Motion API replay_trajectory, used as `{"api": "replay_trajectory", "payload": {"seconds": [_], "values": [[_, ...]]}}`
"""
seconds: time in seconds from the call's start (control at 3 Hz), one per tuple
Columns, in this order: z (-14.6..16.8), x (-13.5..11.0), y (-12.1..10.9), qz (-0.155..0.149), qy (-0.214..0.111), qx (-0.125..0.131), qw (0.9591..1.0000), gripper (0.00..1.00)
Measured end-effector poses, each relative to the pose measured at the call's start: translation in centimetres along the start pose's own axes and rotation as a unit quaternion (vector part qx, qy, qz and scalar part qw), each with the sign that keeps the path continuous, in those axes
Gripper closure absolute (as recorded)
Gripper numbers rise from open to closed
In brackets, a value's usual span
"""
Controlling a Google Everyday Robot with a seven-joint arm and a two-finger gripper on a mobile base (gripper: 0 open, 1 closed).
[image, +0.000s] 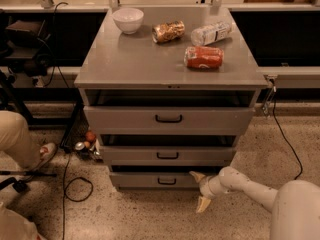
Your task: Open bottom drawer
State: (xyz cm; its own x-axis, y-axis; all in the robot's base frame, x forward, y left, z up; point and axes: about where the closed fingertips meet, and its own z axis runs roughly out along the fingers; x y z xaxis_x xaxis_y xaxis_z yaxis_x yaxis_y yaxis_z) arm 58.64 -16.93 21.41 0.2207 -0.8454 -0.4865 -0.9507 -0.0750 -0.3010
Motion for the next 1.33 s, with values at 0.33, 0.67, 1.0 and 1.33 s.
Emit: {"api": "replay_trajectory", "payload": {"seconds": [0.33,0.67,1.0,1.33], "values": [[0.5,-0.1,-0.9,-0.011,0.004,0.016,0.9998,0.00],[1.6,0.1,-1.7,-0.009,-0.004,0.021,0.9997,0.00],[2.9,0.9,-2.5,0.008,-0.008,0.027,0.9996,0.00],[3.6,2.3,-3.5,0.037,-0.002,0.043,0.9984,0.00]]}}
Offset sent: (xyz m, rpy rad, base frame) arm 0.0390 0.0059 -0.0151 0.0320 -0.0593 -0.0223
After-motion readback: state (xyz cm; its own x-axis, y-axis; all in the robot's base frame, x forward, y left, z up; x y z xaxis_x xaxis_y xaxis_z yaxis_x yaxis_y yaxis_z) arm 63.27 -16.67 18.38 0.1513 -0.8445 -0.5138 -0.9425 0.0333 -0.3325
